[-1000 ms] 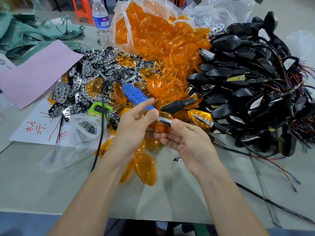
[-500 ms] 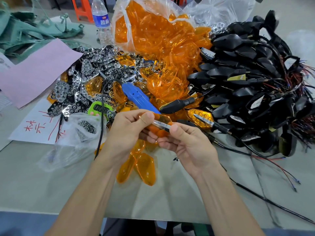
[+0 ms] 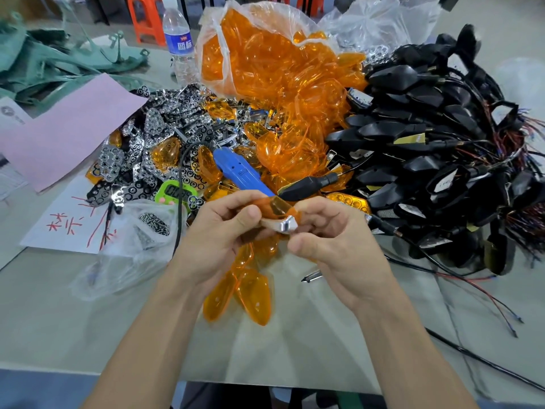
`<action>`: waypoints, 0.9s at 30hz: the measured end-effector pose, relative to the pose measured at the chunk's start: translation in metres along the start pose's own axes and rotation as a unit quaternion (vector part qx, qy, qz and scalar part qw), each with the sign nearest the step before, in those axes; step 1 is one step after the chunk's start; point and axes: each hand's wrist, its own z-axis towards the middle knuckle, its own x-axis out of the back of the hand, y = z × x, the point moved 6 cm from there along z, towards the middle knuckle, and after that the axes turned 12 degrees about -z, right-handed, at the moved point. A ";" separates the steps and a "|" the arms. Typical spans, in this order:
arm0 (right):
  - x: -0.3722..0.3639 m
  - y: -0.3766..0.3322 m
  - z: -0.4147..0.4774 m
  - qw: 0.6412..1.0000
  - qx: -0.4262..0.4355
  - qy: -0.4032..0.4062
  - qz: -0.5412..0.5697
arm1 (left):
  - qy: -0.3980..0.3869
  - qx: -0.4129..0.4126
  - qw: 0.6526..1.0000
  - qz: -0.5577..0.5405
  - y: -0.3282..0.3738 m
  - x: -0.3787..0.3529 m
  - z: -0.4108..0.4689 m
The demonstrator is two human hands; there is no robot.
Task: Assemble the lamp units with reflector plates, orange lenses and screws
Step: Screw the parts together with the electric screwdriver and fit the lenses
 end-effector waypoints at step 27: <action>-0.001 0.040 0.005 0.986 -0.160 0.027 0.023 | 0.099 -0.080 0.981 0.144 -0.027 -0.004 -0.016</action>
